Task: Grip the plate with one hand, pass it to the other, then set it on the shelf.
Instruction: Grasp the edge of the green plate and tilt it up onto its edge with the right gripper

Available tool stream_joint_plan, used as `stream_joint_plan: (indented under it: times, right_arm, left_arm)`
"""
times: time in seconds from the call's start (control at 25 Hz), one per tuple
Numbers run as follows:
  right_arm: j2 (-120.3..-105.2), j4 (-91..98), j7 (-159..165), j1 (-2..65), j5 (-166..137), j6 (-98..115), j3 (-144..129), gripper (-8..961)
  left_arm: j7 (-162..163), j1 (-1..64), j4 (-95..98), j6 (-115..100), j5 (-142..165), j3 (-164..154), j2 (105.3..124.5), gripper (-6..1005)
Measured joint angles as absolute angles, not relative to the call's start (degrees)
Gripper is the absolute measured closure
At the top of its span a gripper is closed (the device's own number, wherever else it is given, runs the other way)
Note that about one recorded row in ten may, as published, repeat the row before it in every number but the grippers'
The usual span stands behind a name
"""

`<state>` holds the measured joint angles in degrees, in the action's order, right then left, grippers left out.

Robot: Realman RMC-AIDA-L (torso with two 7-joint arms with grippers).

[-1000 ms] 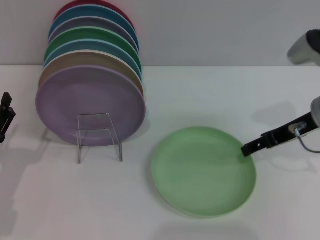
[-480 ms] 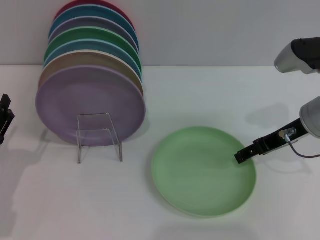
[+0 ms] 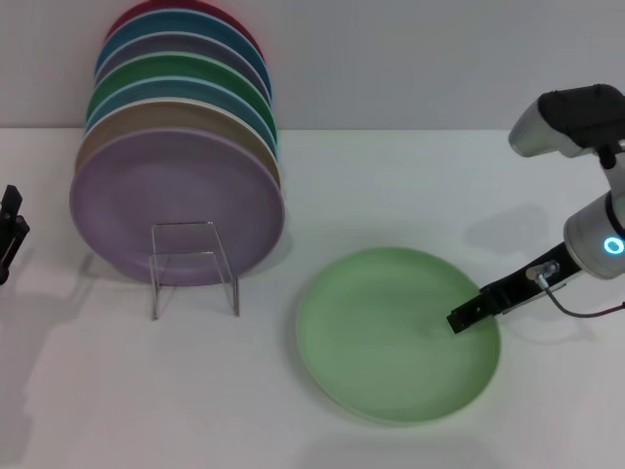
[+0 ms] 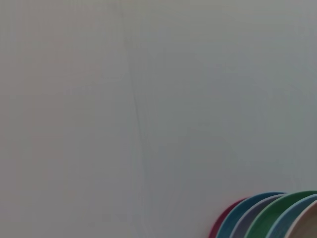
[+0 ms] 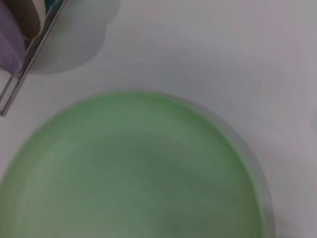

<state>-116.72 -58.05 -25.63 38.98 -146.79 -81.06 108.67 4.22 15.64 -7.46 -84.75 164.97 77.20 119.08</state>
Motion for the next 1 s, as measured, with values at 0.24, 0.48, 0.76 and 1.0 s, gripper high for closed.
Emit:
stream_joint_plan:
  times: [0.24,0.48,0.76,1.0]
  right_arm:
    - [-116.72,-57.7,-24.5,39.2,-147.4,-80.9,107.1,236]
    - [-116.72,-57.7,-24.5,39.3,-147.5,-80.9,105.8,285]
    - [-116.72,-57.4,-24.5,39.8,-147.2,-80.3,104.8,564]
    - [-116.91,-58.1,-24.8,39.5,-147.1,-80.3,104.7,770]
  left_arm:
    - [4.2,15.7,-7.5,-84.9,165.0,76.8,119.08,188]
    - [4.2,15.9,-7.5,-84.8,165.0,76.5,119.08,188]
    - [4.1,16.1,-7.5,-84.5,165.0,75.9,119.01,188]
    - [4.1,16.0,-7.5,-84.5,165.0,75.9,118.99,188]
